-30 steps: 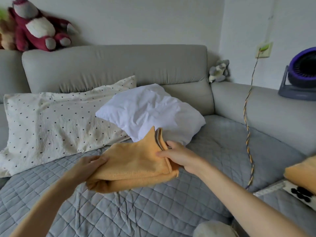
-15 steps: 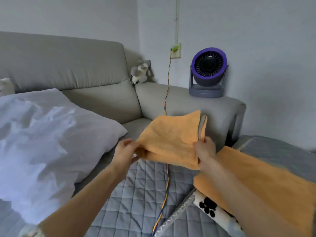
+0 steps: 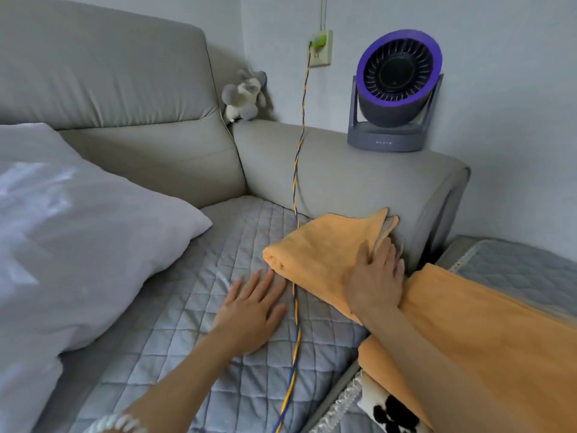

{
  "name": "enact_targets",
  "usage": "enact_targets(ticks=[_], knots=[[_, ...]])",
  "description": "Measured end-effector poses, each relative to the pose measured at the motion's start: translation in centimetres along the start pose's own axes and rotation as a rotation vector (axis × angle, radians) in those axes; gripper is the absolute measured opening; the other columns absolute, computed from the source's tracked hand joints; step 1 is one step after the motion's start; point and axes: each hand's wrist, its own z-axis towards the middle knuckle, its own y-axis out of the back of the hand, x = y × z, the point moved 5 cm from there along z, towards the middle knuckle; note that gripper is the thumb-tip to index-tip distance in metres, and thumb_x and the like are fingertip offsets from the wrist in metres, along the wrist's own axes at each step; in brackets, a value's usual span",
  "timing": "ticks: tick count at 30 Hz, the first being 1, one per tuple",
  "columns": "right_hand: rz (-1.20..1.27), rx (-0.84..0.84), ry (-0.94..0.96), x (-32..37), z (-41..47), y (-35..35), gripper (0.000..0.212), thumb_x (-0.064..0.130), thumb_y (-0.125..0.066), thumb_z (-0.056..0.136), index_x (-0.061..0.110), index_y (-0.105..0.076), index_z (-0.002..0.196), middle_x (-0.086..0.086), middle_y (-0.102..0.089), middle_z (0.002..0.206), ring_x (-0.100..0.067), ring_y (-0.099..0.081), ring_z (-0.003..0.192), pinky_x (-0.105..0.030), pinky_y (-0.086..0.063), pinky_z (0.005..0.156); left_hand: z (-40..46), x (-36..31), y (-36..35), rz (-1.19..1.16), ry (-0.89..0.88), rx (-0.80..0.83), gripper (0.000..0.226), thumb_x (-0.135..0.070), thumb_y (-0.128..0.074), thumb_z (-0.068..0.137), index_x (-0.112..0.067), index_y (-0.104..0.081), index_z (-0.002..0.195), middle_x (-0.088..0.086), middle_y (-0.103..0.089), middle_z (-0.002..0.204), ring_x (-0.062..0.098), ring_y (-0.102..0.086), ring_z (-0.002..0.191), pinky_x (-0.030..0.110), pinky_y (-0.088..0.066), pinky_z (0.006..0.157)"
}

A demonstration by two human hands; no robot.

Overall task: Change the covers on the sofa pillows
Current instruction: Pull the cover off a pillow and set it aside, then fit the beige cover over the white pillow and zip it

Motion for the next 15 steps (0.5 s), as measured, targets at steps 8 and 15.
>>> enact_targets(ticks=[8,15], knots=[[-0.151,0.291,0.05,1.0,-3.8,3.8,0.029,0.024,-0.033,0.097,0.016,-0.059,0.109,-0.008,-0.056,0.125,-0.027,-0.051,0.114,-0.039,-0.038,0.098,-6.2,0.0,2.1,-0.01,-0.13,0.146,0.053,-0.043,-0.025,0.099,-0.027,-0.018,0.148,-0.002,-0.009,0.157,0.016,-0.008,0.145,0.036,-0.007,0.118],[0.21,0.207,0.44,9.7,-11.3,5.5,0.035,0.04,-0.042,0.096,0.012,-0.059,0.11,-0.008,-0.062,0.111,-0.028,-0.055,0.109,-0.032,-0.044,0.087,-18.5,5.7,11.5,0.064,-0.222,-0.44,0.037,-0.033,-0.042,0.086,-0.024,-0.056,0.119,0.0,-0.056,0.128,0.022,-0.049,0.124,0.038,-0.039,0.102]])
